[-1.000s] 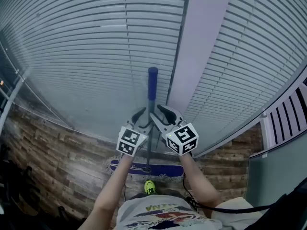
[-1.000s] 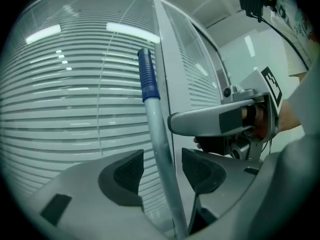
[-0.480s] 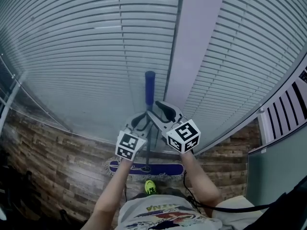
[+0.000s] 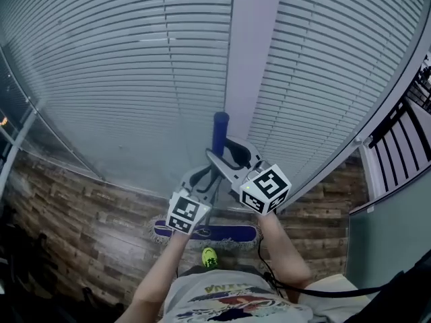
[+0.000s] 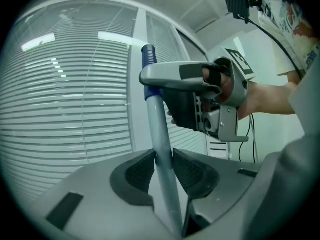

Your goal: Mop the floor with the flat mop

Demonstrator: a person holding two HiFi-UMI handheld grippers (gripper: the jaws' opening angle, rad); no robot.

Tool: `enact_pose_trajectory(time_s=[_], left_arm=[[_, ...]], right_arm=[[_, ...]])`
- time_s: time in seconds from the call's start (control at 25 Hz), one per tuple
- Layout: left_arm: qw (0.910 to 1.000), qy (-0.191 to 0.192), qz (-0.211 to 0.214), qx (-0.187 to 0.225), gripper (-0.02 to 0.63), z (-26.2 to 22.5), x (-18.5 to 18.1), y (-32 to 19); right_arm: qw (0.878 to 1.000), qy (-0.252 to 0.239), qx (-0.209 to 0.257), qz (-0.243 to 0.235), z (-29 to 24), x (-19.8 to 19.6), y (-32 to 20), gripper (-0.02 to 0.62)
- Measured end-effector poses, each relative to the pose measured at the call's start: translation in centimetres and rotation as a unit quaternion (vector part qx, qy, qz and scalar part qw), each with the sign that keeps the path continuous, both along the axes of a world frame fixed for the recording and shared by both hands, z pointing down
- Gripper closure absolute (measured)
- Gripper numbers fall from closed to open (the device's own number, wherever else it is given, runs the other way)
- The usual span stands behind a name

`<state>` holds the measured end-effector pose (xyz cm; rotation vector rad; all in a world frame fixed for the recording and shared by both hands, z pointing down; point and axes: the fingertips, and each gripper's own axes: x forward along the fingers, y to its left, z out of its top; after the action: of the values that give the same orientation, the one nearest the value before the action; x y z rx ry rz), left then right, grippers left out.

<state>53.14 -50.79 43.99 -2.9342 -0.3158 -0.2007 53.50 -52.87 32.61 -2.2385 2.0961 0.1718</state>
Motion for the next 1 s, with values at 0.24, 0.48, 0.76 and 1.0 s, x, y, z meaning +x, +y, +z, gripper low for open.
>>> enact_pose_trajectory(time_s=[0.24, 0.48, 0.76, 1.0], left_arm=[[0.9996, -0.007, -0.004, 0.025, 0.500, 0.3, -3.9, 9.1], [0.9978, -0.024, -0.019, 0.058, 0.499, 0.4, -8.8, 17.5], [0.9983, -0.009, 0.001, 0.058, 0.419, 0.4, -16.5, 26.4], [0.9989, -0.017, 0.015, 0.041, 0.423, 0.9, -19.9, 32.5]], right_arm=[[1.000, 0.011, 0.013, -0.014, -1.1, -4.1, 9.2, 0.439], [0.999, -0.014, 0.027, -0.044, -0.4, -9.6, 18.5, 0.456], [0.992, 0.013, 0.006, -0.123, 1.9, -20.1, 27.8, 0.457], [0.983, 0.026, -0.018, -0.181, 3.5, -25.6, 33.6, 0.456]])
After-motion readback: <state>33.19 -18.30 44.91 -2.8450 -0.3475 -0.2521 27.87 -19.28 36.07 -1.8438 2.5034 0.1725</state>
